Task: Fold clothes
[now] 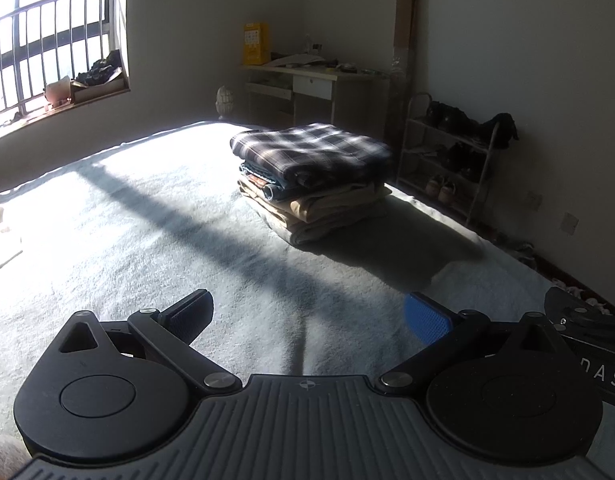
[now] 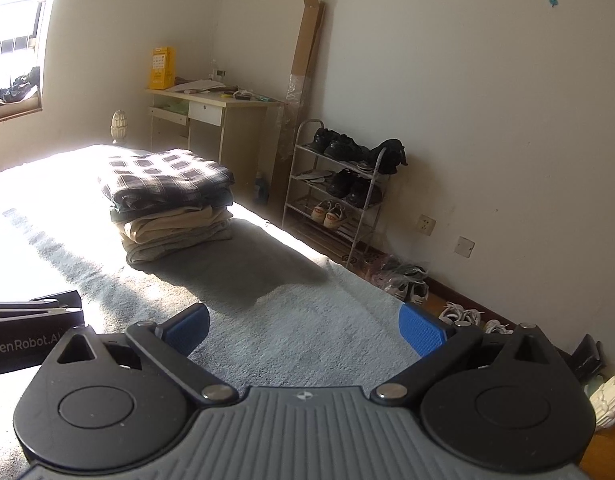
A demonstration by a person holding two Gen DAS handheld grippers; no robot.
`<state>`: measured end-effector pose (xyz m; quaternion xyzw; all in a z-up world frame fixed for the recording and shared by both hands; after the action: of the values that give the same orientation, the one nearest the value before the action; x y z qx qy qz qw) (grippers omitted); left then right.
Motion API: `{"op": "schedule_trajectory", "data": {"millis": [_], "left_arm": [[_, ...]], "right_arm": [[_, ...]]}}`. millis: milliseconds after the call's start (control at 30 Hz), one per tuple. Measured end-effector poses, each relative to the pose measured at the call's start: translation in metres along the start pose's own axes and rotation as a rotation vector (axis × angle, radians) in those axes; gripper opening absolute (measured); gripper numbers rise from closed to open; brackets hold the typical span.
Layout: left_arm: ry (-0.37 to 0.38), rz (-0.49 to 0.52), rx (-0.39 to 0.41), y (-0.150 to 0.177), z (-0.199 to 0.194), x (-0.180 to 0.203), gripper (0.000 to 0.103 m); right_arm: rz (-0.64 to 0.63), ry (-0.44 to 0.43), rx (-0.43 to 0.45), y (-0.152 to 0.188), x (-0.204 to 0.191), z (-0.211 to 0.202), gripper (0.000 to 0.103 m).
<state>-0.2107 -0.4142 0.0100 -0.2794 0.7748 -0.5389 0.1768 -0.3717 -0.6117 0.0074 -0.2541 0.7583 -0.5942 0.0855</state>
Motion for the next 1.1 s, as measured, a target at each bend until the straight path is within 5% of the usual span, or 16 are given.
{"op": "schedule_trajectory", "data": {"millis": [1100], "left_arm": [[-0.011, -0.011, -0.004, 0.0012, 0.0013, -0.0065, 0.103]], "right_arm": [[-0.01, -0.012, -0.012, 0.0012, -0.0051, 0.0012, 0.103]]}}
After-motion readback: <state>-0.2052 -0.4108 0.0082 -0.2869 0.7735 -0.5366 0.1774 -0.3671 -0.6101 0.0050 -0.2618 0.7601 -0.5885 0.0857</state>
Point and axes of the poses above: each gripper's, at about its wrist camera, not at the fingertips, and z roughly the way its jaws point, x to its right, y to its underside, the point moved 2 cm from there along z, roughly the way its jaws point, and after that the axes turned 15 degrees about x, right-handed, at the moved point
